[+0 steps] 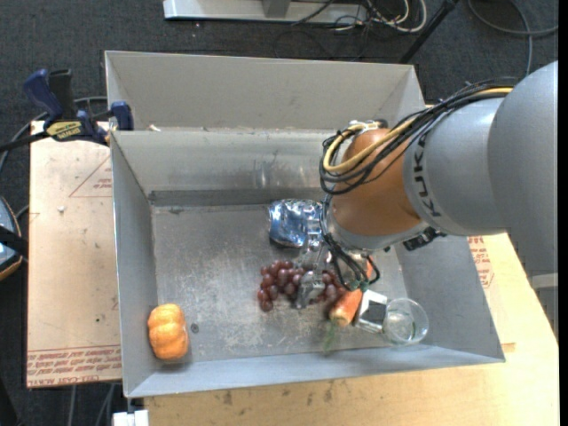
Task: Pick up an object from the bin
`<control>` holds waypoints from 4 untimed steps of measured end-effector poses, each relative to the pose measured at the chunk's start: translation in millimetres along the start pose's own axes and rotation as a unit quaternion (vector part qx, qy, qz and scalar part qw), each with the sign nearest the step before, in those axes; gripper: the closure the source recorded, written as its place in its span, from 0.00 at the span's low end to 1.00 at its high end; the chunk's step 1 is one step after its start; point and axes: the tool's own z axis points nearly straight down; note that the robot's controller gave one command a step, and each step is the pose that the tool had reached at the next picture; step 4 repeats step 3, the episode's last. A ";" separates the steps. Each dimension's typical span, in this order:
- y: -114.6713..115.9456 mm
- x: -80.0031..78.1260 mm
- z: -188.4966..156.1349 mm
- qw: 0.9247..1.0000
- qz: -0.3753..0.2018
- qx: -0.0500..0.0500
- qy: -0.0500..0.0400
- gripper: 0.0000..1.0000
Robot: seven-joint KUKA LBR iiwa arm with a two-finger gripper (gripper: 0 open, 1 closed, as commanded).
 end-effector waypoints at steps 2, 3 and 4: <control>-0.4 3.4 -30.9 1.000 0.000 0.001 0.004 1.00; -0.3 1.7 -50.5 1.000 0.000 0.001 0.001 1.00; -0.3 1.7 -50.5 1.000 0.000 0.001 0.001 1.00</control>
Offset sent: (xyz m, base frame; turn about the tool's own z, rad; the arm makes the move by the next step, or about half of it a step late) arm 0.0000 -0.0001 0.0033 0.0000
